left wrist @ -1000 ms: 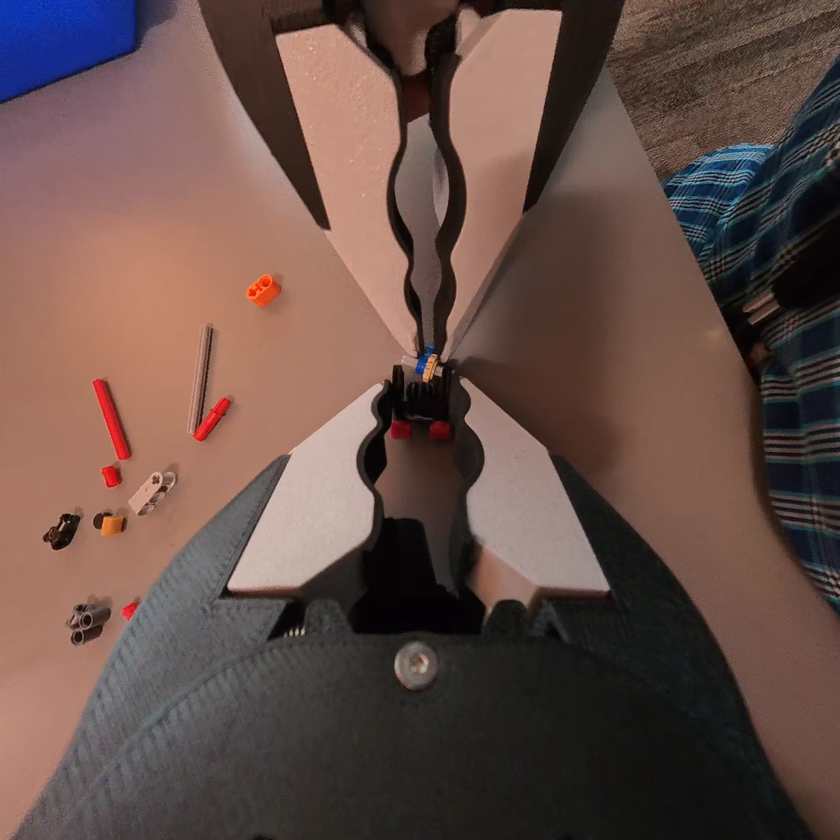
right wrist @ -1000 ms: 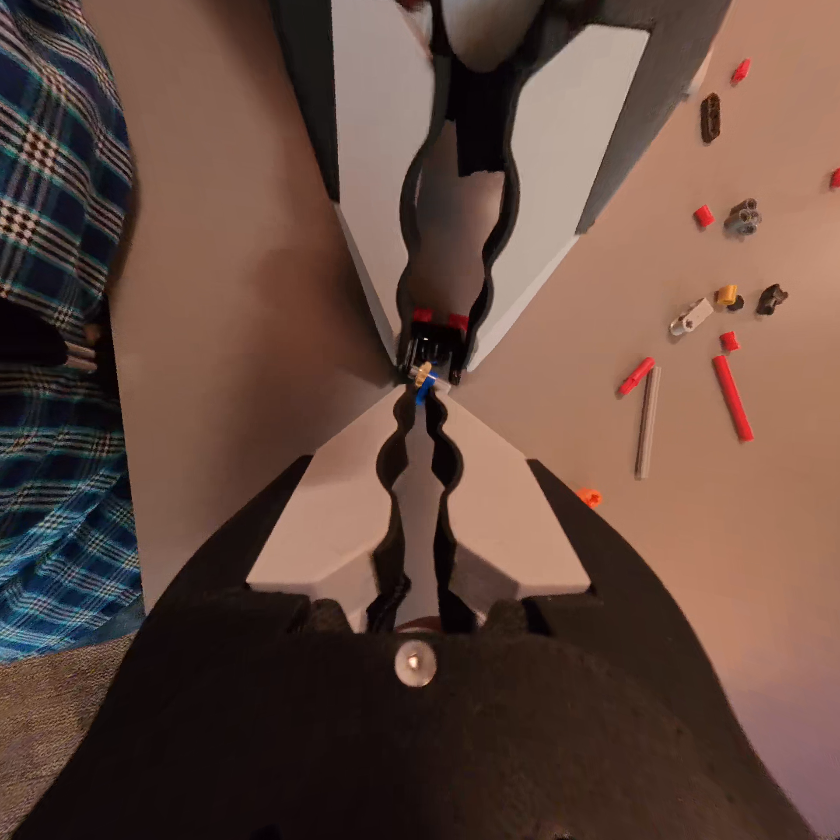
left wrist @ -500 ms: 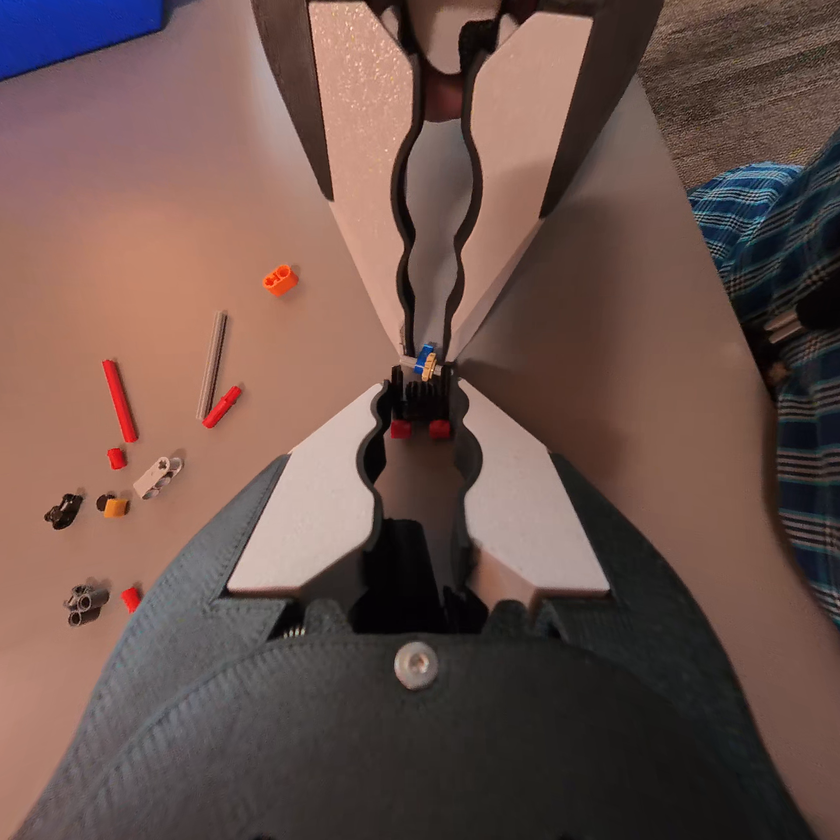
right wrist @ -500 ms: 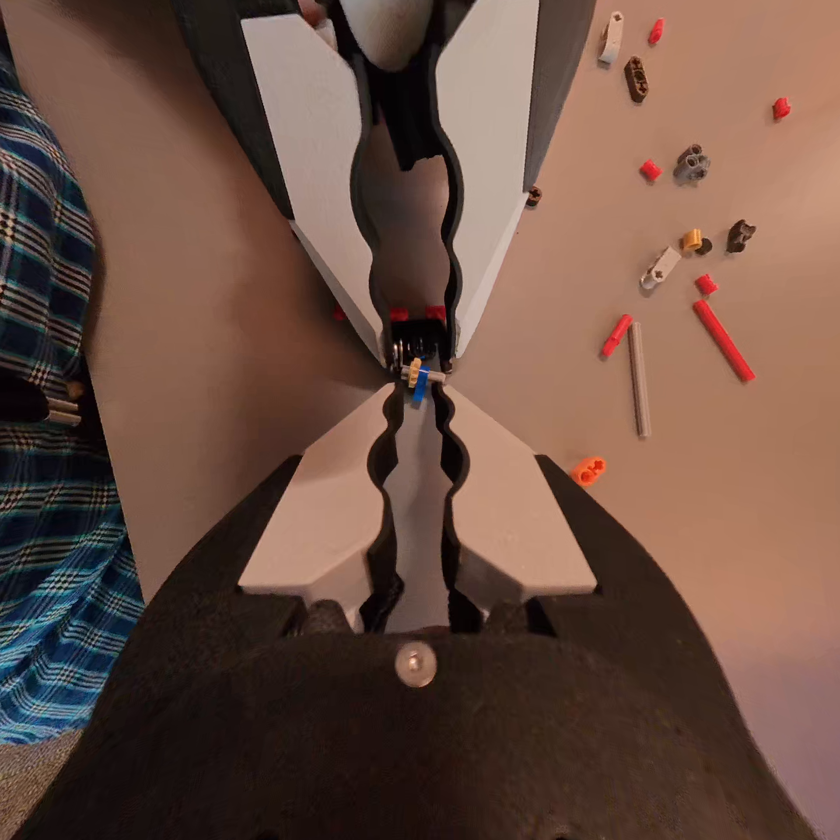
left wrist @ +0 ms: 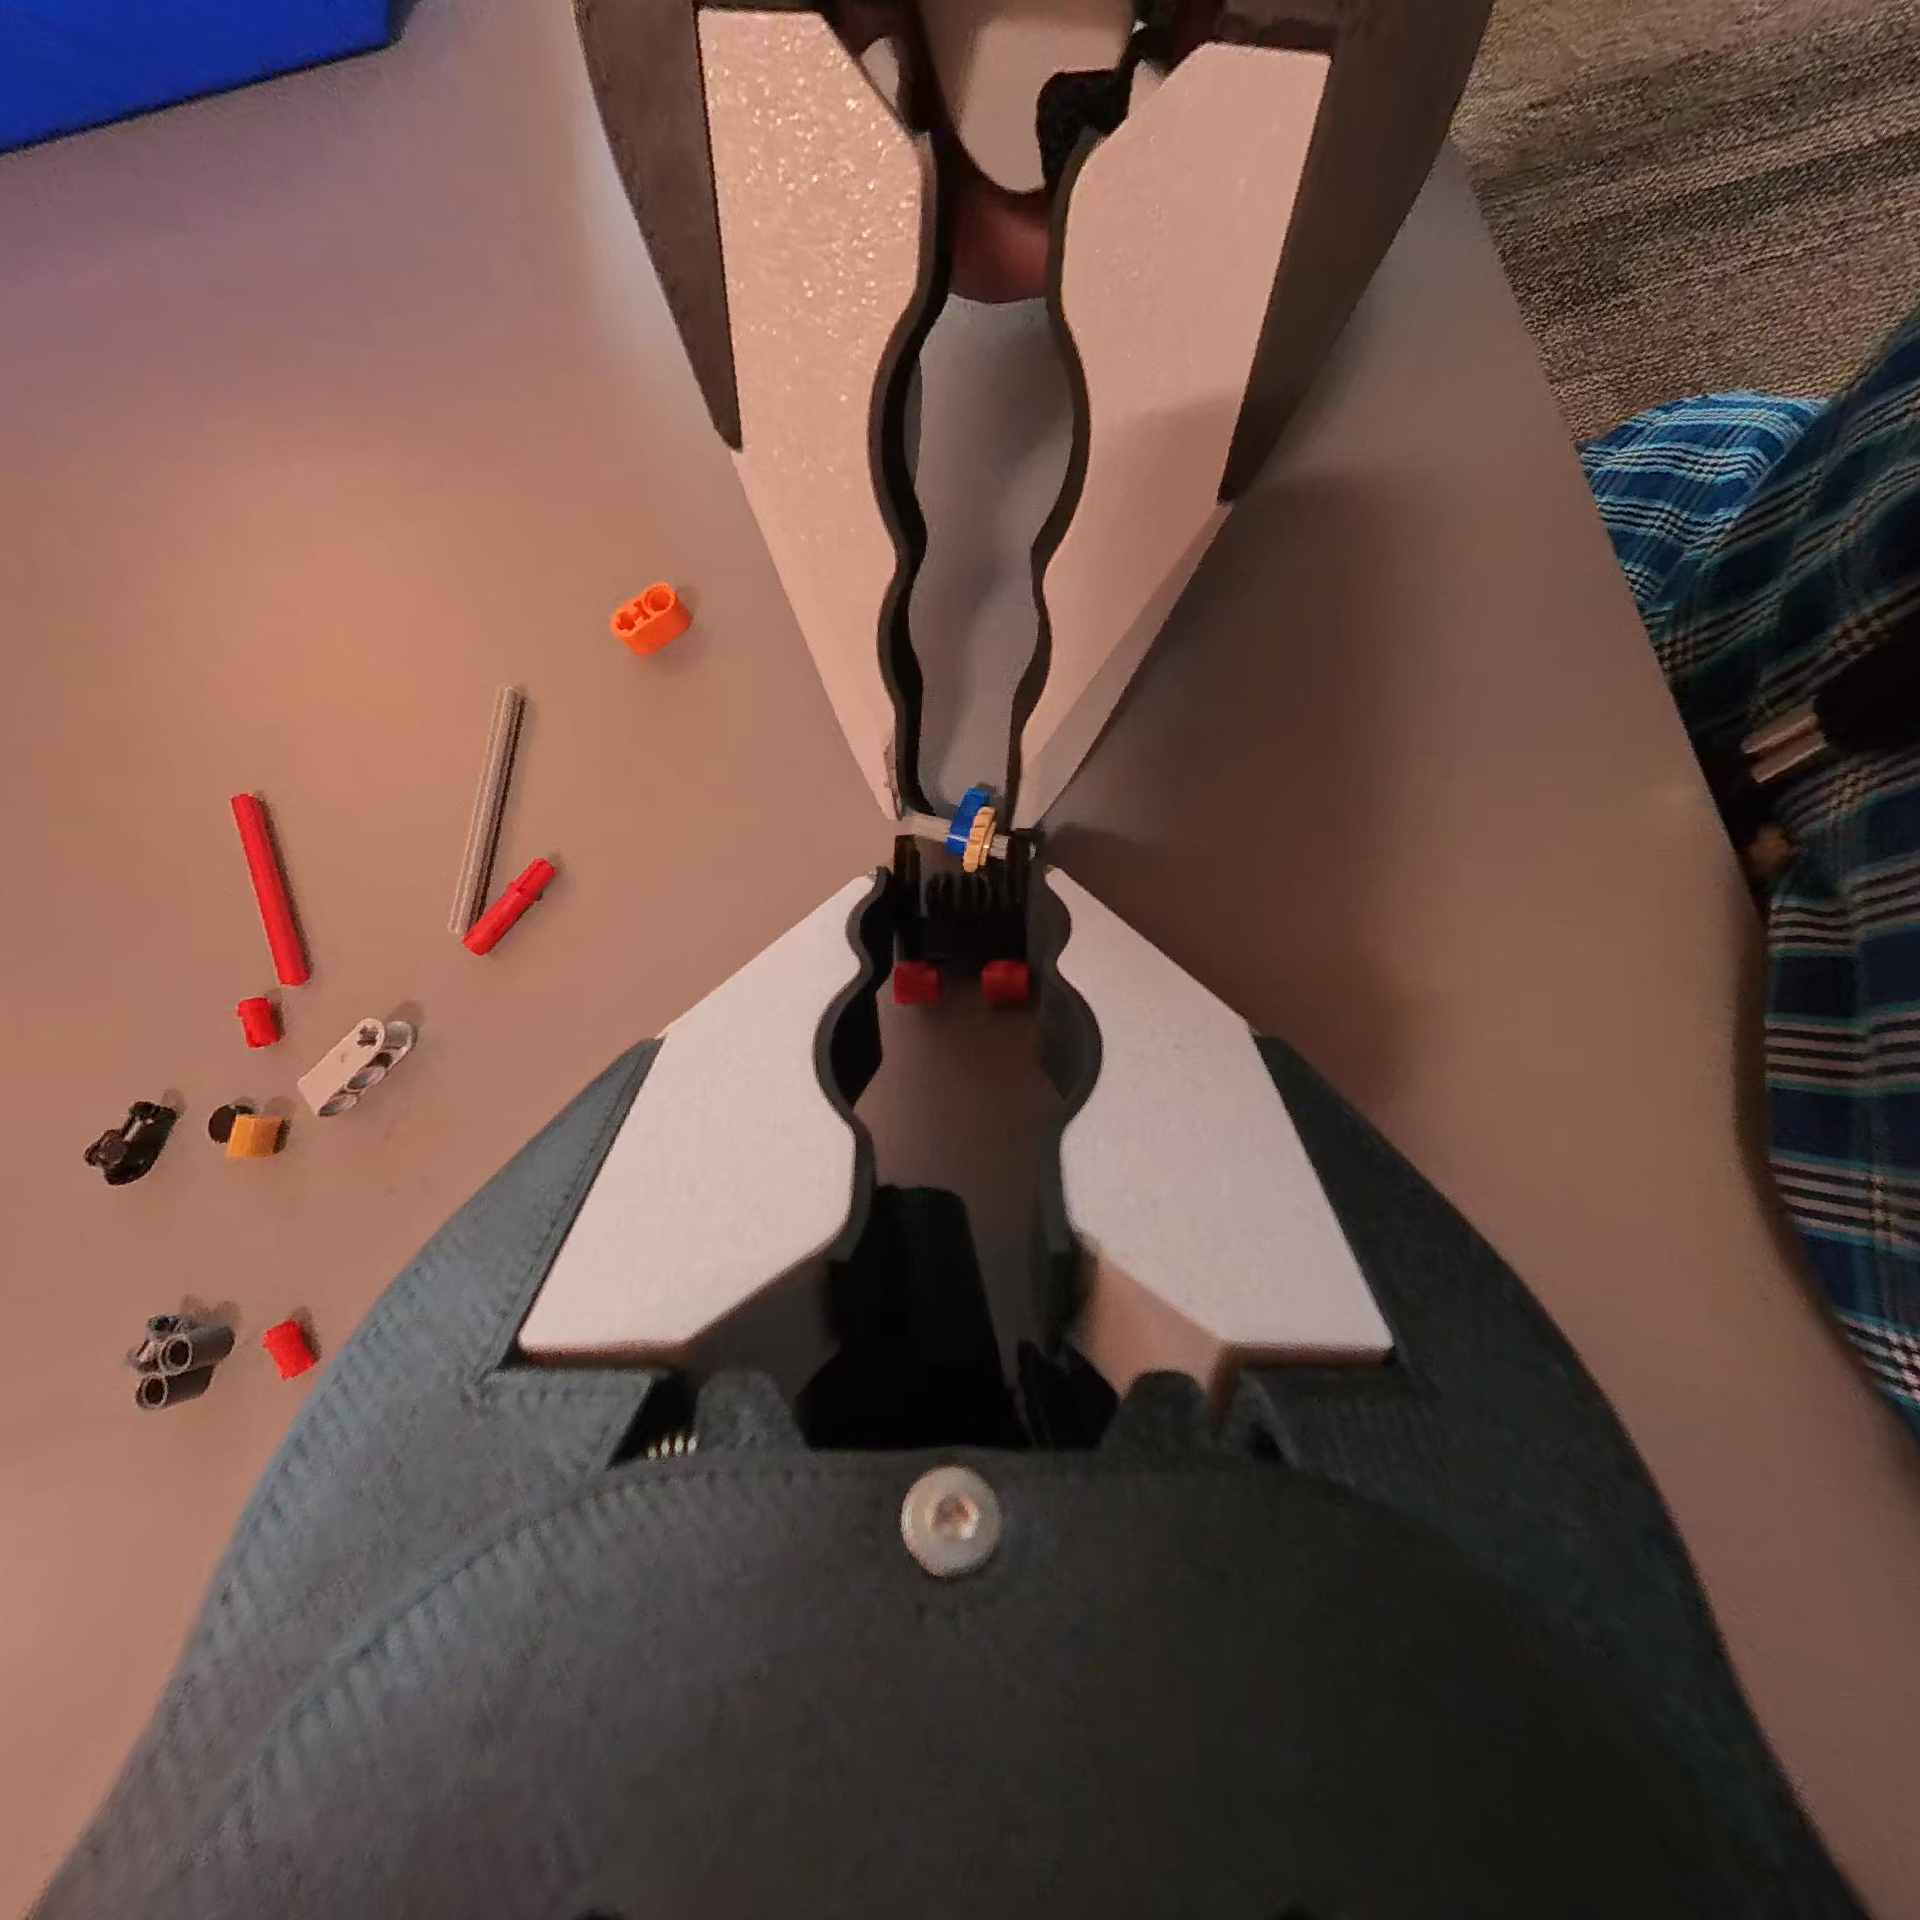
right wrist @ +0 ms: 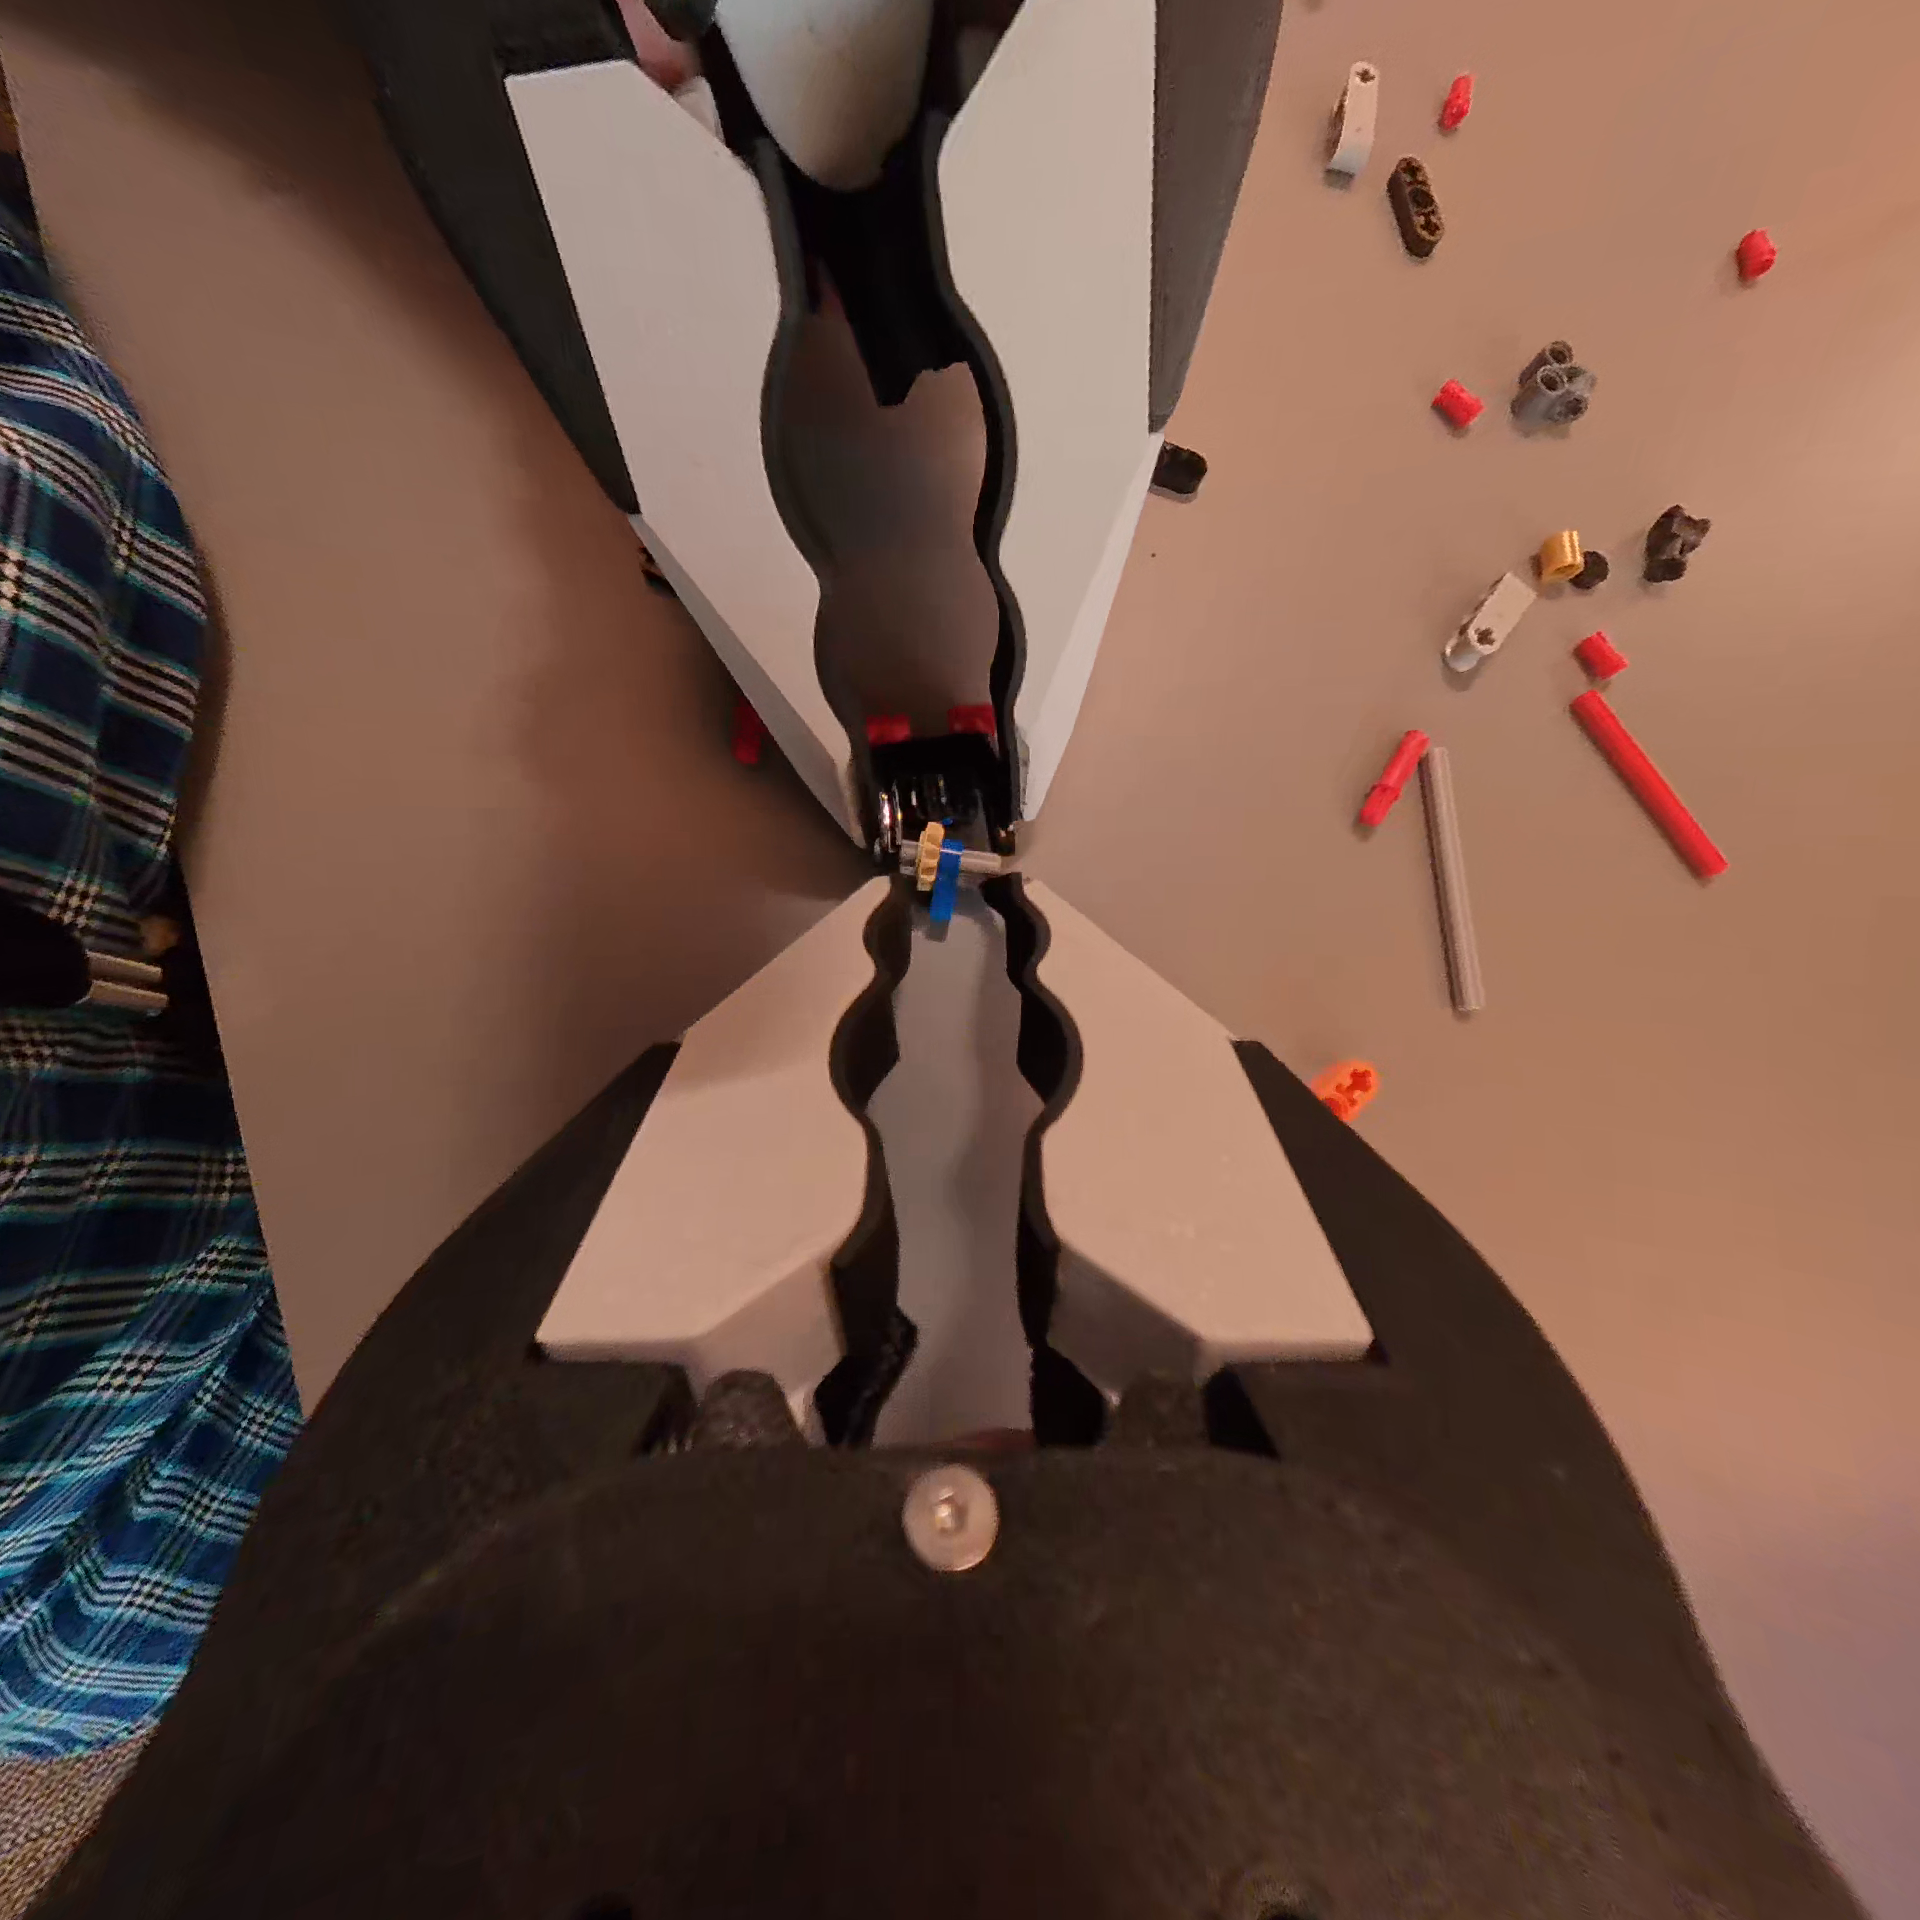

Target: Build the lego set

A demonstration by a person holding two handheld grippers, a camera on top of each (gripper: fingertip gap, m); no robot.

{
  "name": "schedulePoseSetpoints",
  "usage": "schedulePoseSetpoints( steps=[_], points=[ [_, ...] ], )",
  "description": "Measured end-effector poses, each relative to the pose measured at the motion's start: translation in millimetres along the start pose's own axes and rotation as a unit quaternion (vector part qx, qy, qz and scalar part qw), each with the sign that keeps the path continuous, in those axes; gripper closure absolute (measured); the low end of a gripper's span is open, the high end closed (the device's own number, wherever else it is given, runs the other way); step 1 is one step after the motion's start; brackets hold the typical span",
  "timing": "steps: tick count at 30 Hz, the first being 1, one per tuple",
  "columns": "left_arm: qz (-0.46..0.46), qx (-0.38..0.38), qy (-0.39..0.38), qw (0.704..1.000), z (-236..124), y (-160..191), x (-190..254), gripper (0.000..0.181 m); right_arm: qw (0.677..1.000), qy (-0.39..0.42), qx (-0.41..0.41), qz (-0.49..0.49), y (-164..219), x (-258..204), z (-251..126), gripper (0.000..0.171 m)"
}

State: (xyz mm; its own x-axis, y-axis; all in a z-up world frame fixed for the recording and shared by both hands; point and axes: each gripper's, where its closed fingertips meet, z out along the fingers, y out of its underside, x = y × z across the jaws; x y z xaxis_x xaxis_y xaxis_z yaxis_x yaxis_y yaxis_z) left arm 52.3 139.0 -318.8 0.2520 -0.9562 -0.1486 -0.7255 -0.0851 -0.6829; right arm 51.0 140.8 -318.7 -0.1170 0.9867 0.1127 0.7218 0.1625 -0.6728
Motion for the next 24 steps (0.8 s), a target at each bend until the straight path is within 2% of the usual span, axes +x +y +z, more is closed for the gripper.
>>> schedulePoseSetpoints(
  steps=[10,12,21,24],
  points=[
    [-0.001,-0.001,0.002,1.000,-2.7,0.4,-0.5,0.156,1.000,-0.010,-0.006,-0.026,-1.3,-3.0,1.9,0.168],
    [-0.008,0.001,-0.006,1.000,-7.2,-0.1,-4.5,0.151,1.000,-0.012,-0.005,-0.019,-1.5,-3.1,2.1,0.168],
    [-0.013,-0.014,0.005,1.000,-6.0,6.9,0.9,0.157,1.000,-0.017,-0.002,-0.016,-2.2,-3.6,2.4,0.168],
    [-0.012,-0.014,0.005,1.000,-6.0,7.0,0.9,0.157,1.000,-0.011,0.000,0.002,-1.7,-0.4,1.3,0.159]
  ],
)
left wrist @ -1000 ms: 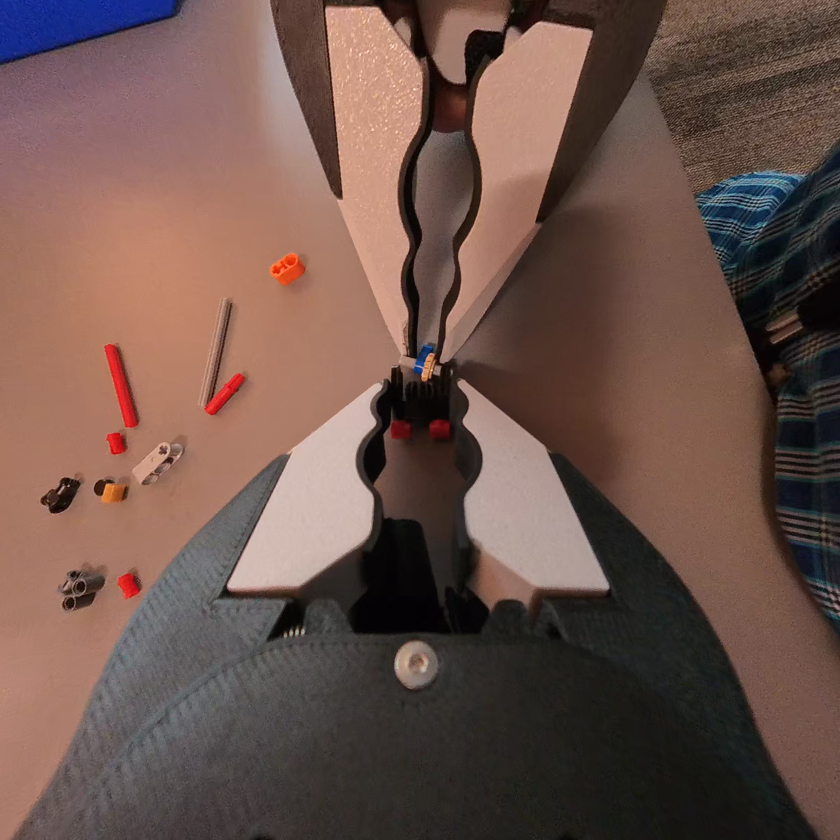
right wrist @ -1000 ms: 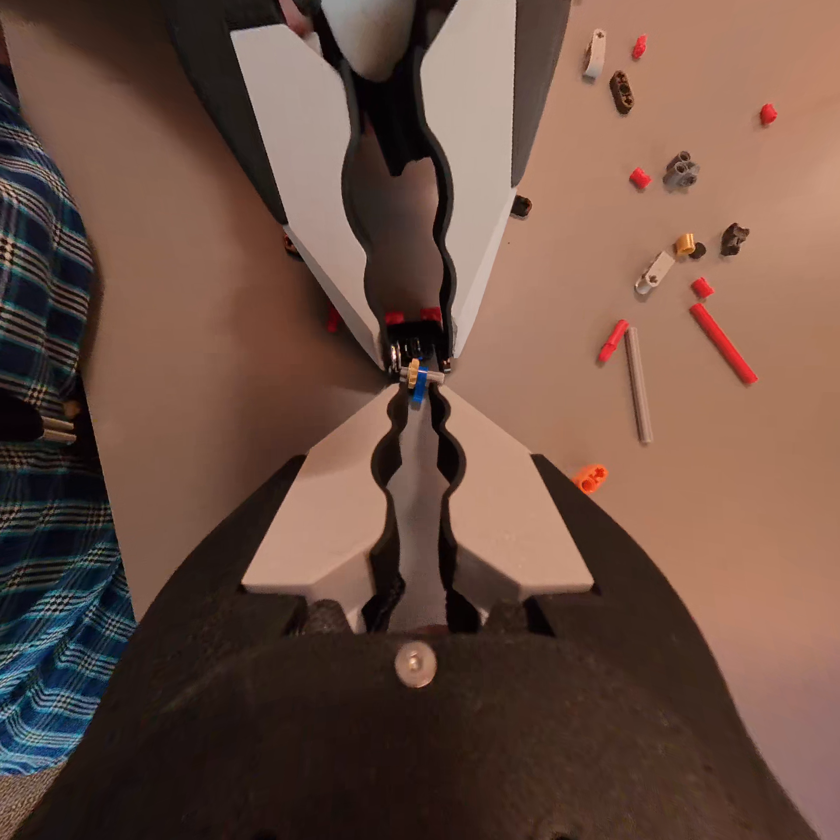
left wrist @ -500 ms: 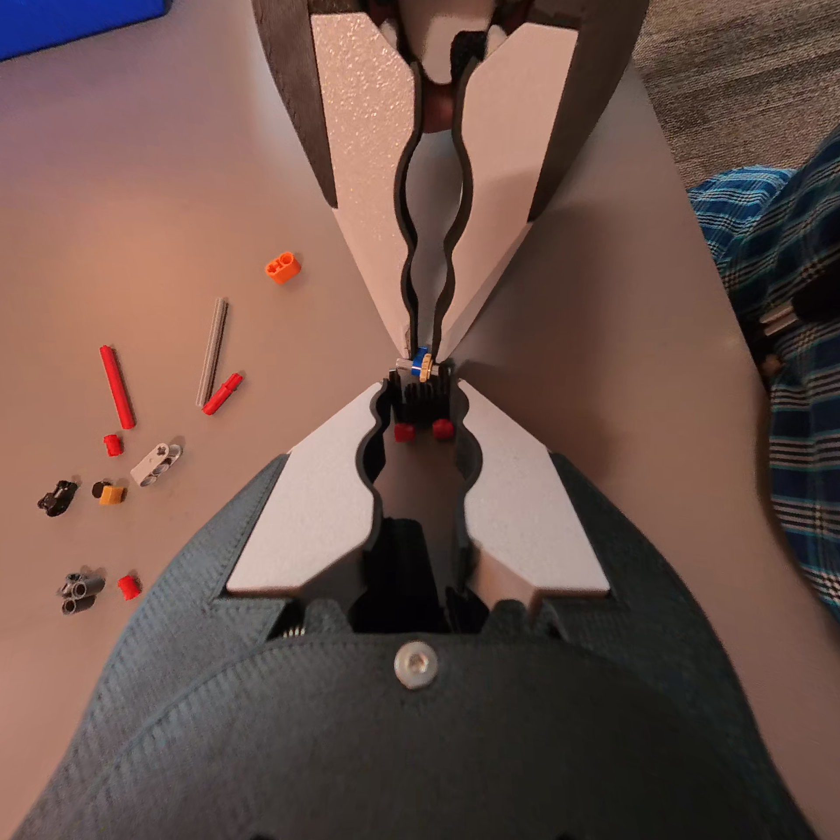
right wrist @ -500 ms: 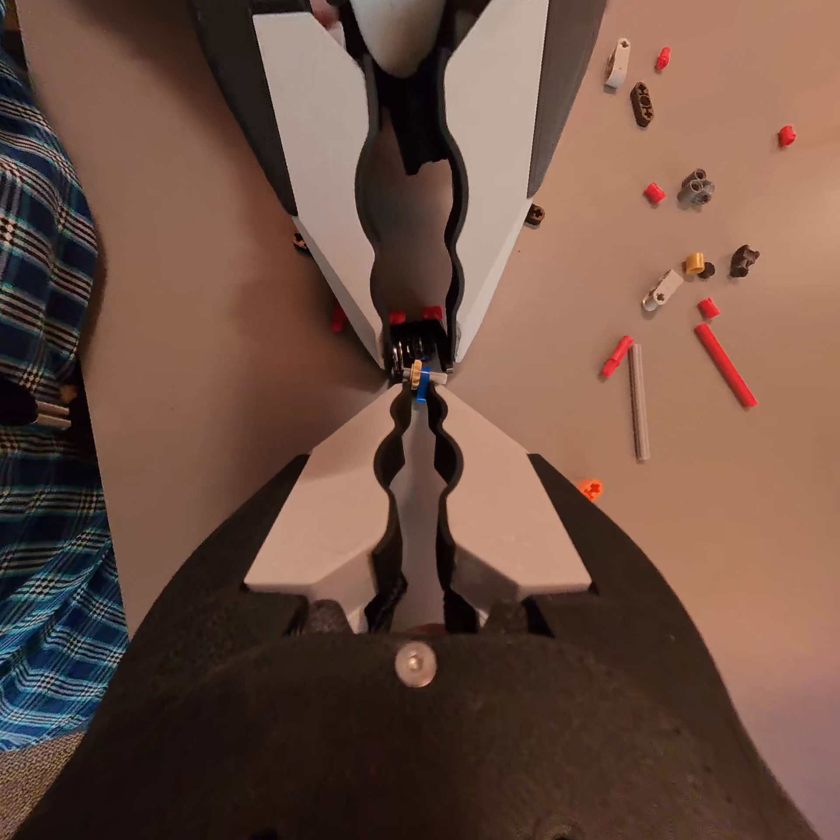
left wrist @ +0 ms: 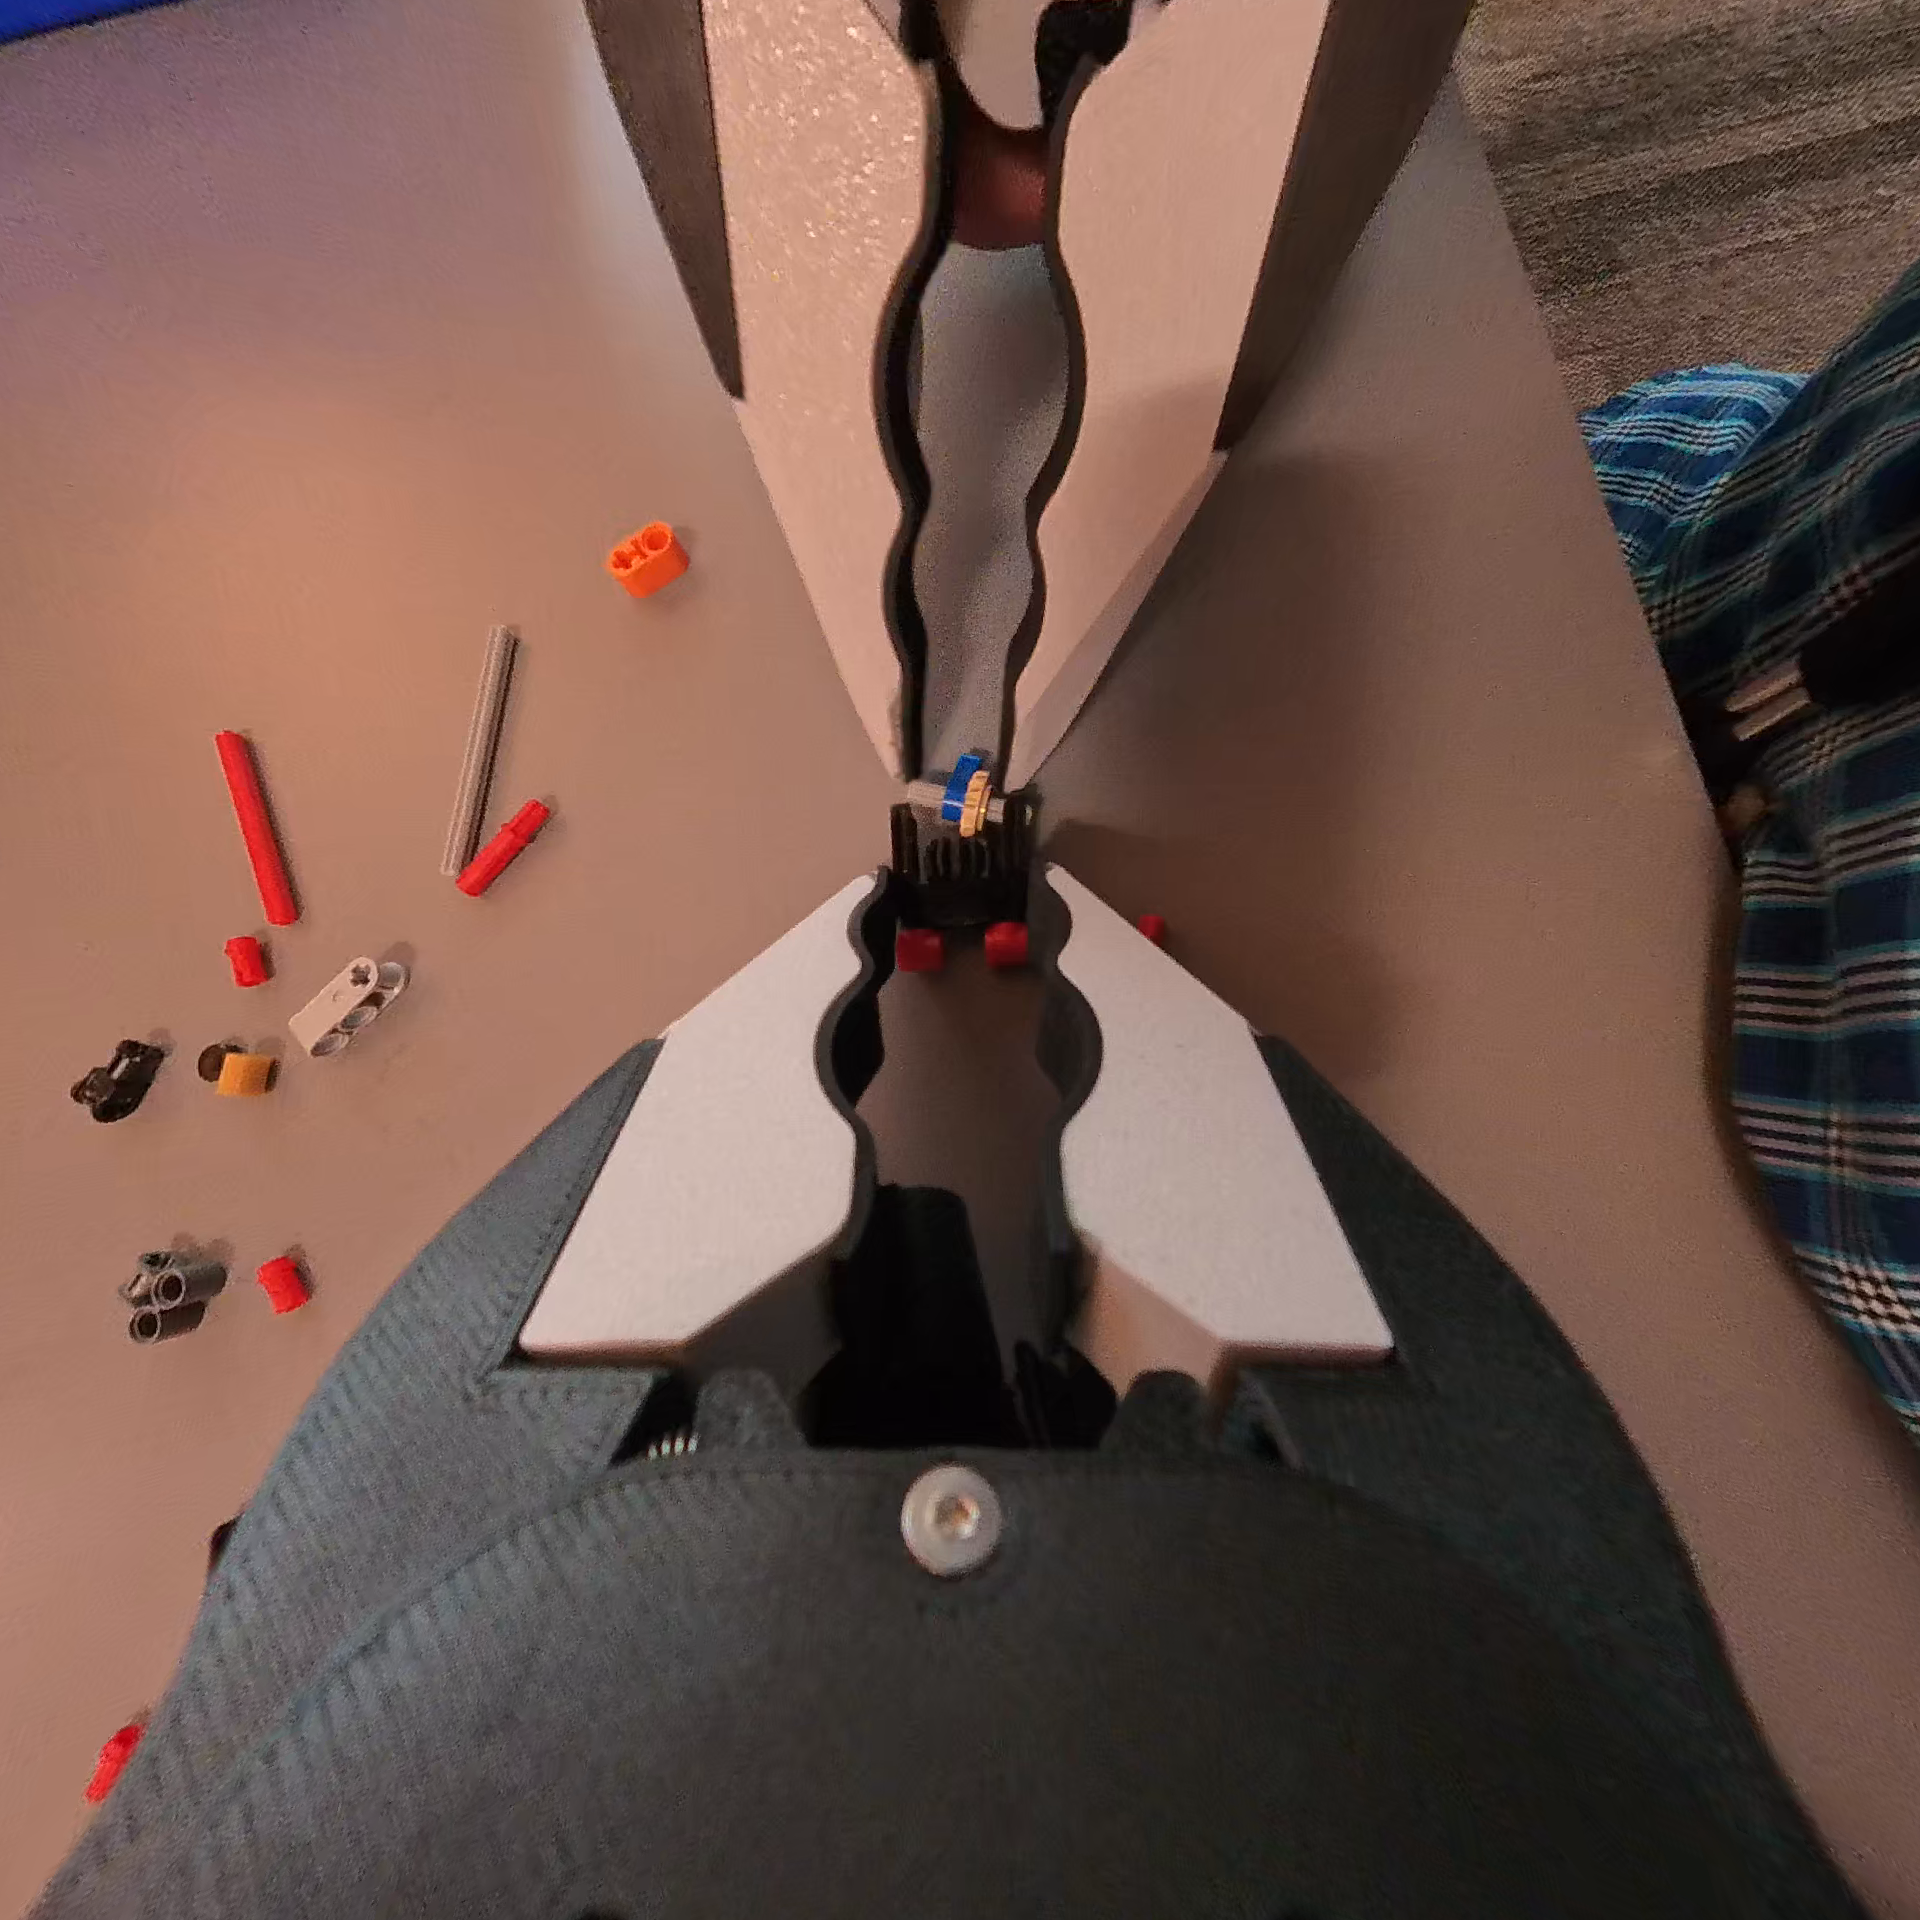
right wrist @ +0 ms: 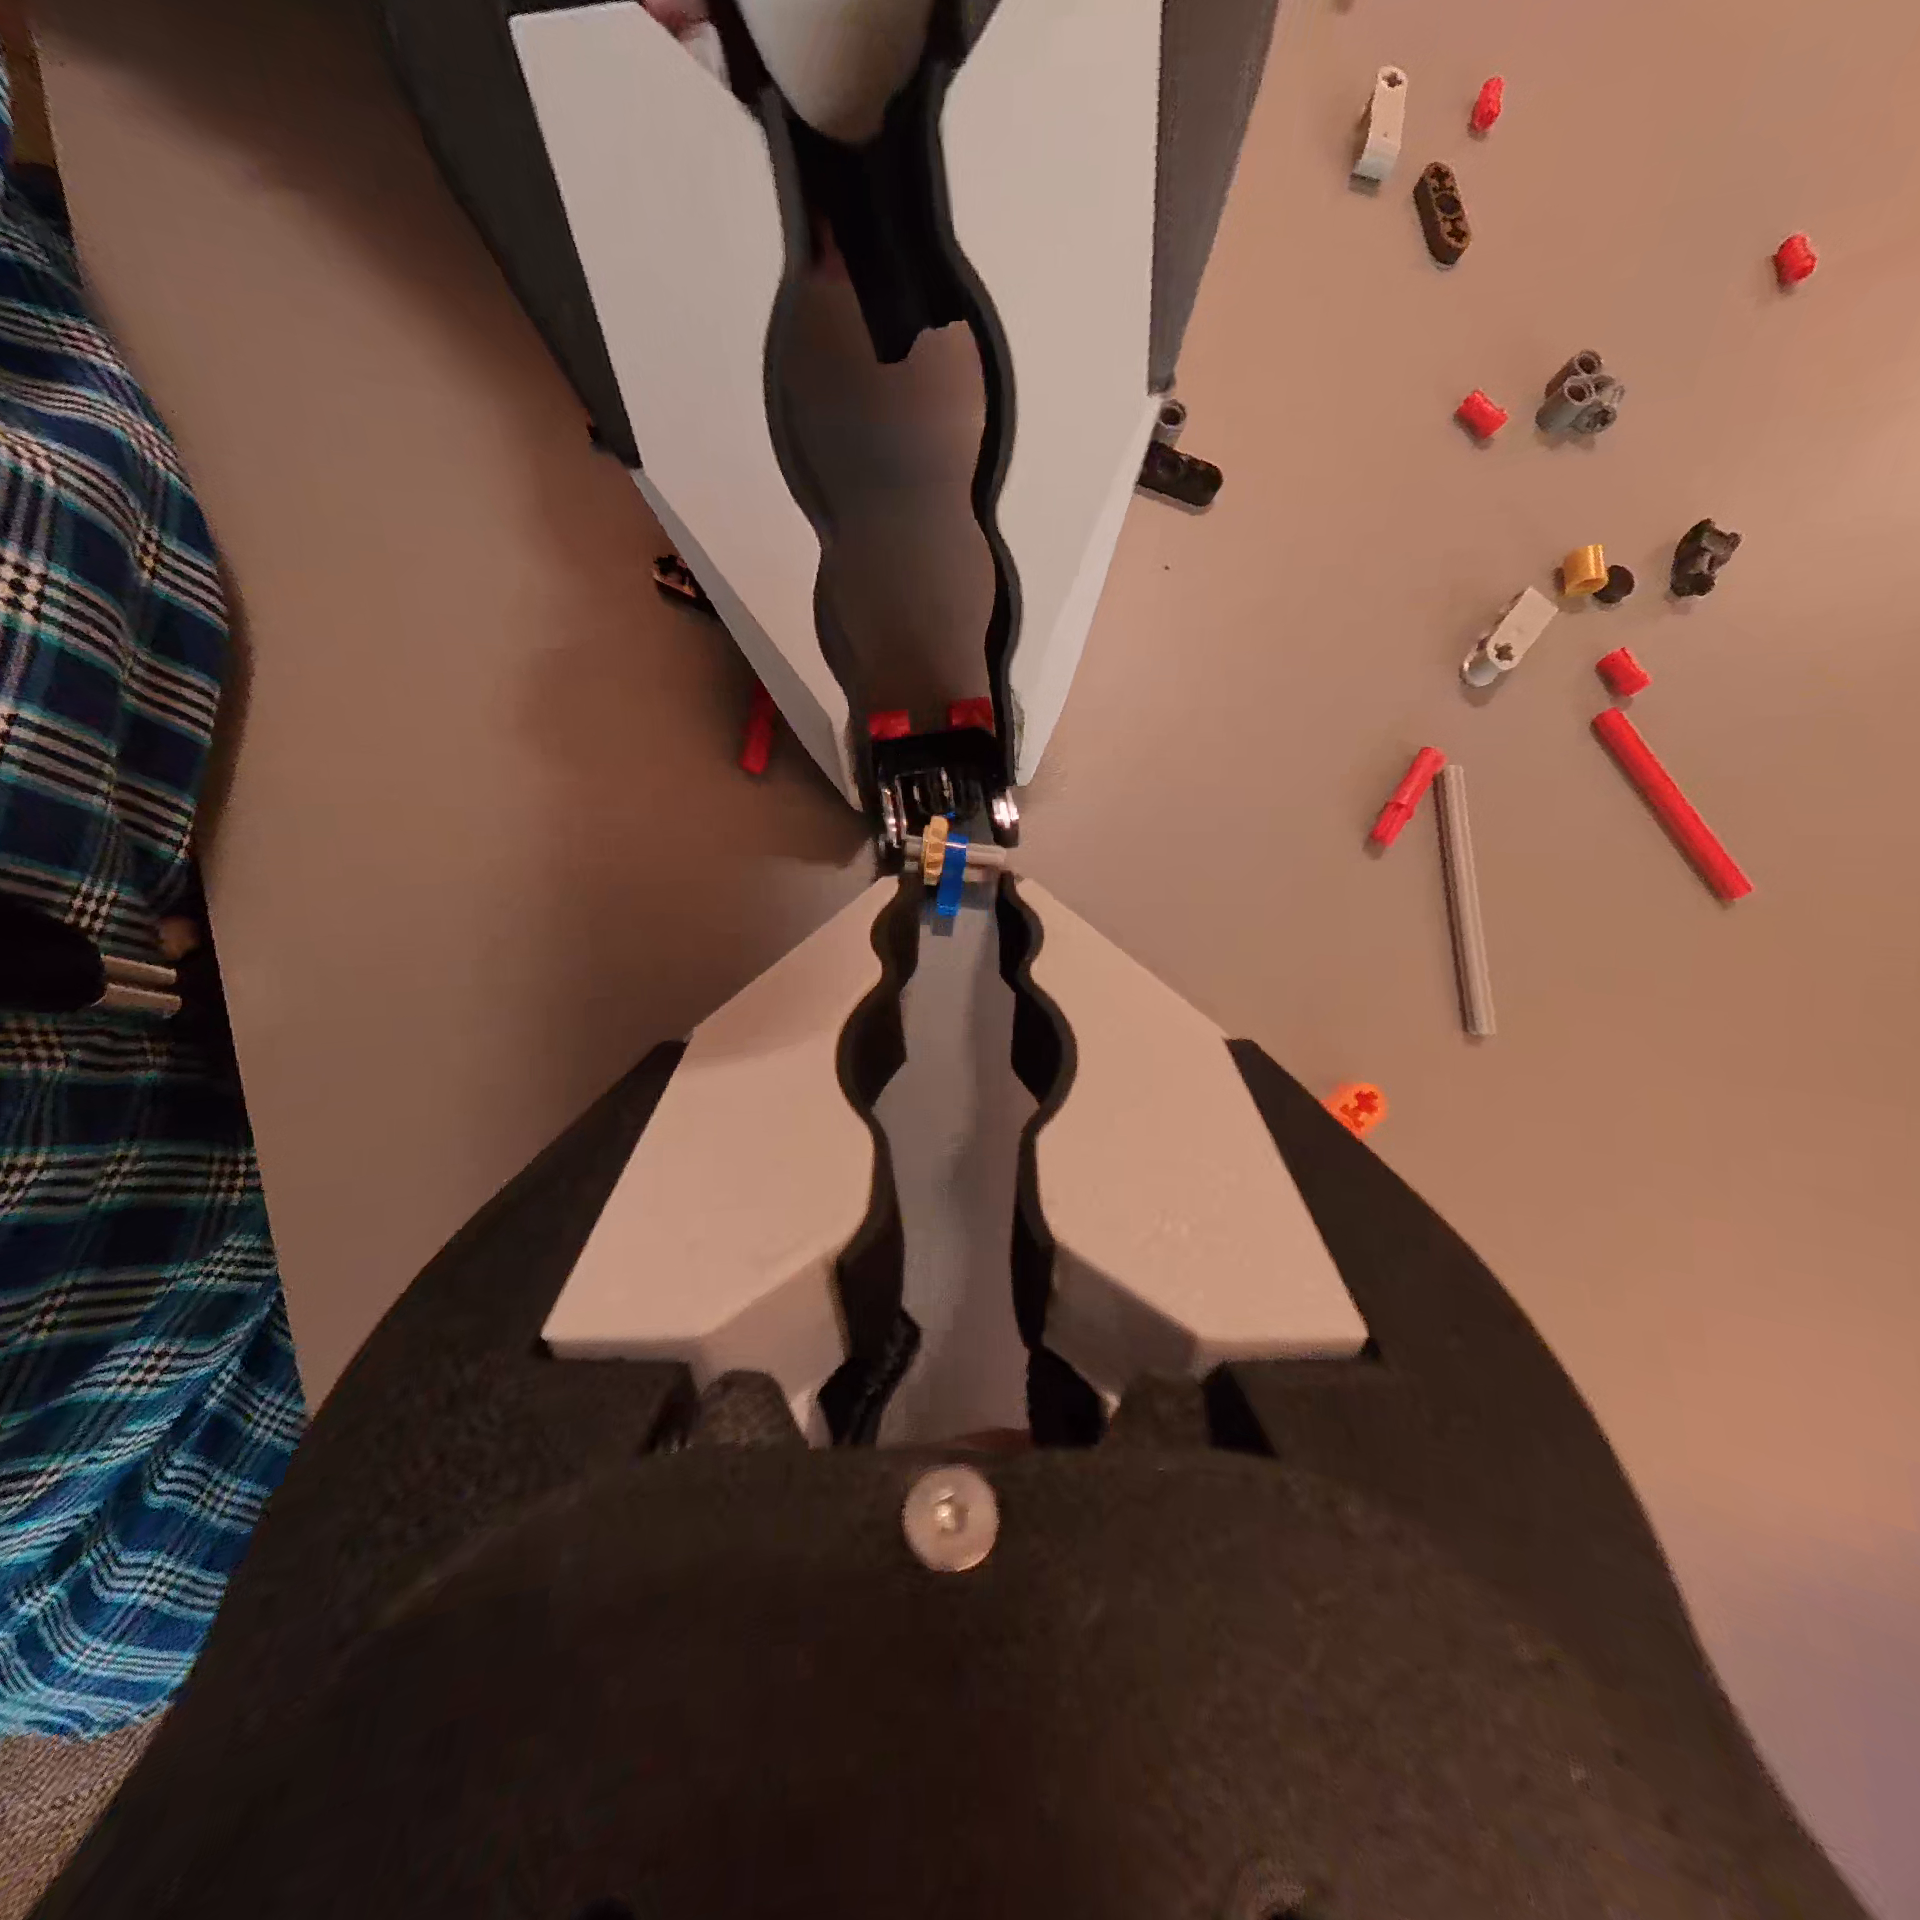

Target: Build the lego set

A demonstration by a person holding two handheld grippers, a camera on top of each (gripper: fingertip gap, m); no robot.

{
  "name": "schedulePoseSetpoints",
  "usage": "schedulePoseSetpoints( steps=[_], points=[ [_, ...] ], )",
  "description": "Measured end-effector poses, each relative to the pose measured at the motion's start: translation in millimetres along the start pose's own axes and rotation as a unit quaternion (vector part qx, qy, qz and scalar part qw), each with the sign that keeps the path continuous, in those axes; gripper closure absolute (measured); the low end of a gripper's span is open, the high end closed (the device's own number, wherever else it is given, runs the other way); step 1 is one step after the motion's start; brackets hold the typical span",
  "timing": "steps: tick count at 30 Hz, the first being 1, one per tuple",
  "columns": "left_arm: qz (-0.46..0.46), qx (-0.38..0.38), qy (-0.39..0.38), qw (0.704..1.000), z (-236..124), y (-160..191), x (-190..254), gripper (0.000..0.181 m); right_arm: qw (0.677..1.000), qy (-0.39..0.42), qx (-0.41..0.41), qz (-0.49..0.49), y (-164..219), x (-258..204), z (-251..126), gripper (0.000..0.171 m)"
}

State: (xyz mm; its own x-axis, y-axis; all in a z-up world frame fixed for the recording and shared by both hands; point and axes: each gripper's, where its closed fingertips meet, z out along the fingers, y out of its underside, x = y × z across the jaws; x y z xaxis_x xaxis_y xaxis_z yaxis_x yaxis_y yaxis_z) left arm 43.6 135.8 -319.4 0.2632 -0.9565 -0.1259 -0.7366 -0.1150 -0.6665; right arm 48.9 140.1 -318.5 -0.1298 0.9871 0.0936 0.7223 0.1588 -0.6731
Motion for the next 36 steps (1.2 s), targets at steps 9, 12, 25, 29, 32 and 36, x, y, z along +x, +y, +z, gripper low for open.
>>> schedulePoseSetpoints(
  steps=[9,12,25,29,32,36],
  points=[
    [0.006,0.000,-0.005,1.000,0.4,-0.3,-0.3,0.158,1.000,0.005,0.011,0.012,-2.1,-0.4,2.1,0.160],
    [0.006,0.002,-0.007,1.000,0.5,-0.5,-0.6,0.158,1.000,0.008,0.004,0.011,-1.9,-0.3,2.2,0.160],
    [0.019,0.001,-0.018,1.000,1.5,-0.7,-1.3,0.158,0.998,0.011,-0.034,-0.046,-2.4,-1.2,3.0,0.161],
    [0.018,0.002,-0.026,0.999,1.5,-0.7,-1.7,0.158,0.997,0.005,-0.044,-0.065,-2.8,-1.9,3.5,0.162],
    [0.016,0.003,-0.029,0.999,1.5,-0.5,-1.9,0.158,0.996,0.000,-0.048,-0.074,-3.1,-2.3,4.0,0.162],
    [0.018,0.003,-0.029,0.999,1.7,-0.5,-2.3,0.158,0.995,-0.001,-0.060,-0.084,-3.2,-2.9,4.5,0.163]
  ],
)
